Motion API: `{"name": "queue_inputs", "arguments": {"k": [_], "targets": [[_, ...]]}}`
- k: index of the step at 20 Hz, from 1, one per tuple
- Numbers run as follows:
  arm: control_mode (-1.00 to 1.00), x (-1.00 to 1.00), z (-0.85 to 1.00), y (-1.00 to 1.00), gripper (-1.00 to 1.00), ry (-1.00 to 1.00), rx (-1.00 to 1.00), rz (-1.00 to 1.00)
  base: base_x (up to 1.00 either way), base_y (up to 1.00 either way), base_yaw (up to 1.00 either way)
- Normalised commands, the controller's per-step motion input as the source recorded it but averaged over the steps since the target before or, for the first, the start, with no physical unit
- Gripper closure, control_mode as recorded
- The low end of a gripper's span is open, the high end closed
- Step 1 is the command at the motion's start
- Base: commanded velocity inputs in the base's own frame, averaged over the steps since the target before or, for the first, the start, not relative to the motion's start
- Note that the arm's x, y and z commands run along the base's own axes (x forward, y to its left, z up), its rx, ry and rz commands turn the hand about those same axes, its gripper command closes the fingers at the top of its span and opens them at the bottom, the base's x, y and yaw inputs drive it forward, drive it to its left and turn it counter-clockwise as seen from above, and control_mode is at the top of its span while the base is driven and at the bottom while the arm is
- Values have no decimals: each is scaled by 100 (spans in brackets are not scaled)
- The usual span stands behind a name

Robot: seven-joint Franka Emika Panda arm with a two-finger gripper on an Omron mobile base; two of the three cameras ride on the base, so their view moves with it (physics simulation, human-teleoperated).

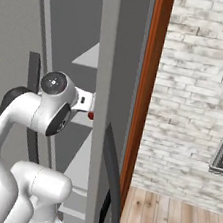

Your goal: Take the bell pepper, eggplant, and broccoli from the freezer and place them in the bowl on the counter.

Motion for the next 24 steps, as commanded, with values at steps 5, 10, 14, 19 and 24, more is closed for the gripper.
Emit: {"name": "queue_inputs", "arguments": {"k": [5,10,14,19,24], "targets": [[-100,15,-9,-11,-100,0,3,6,0,0,0],[-100,14,-15,-3,-100,6,2,5,0,0,0],[-100,24,-16,0,-100,5,0,3,0,0,0],[-100,22,-27,0,-100,3,0,3,0,0,0],[-100,20,-35,0,-100,2,0,3,0,0,0]]}}
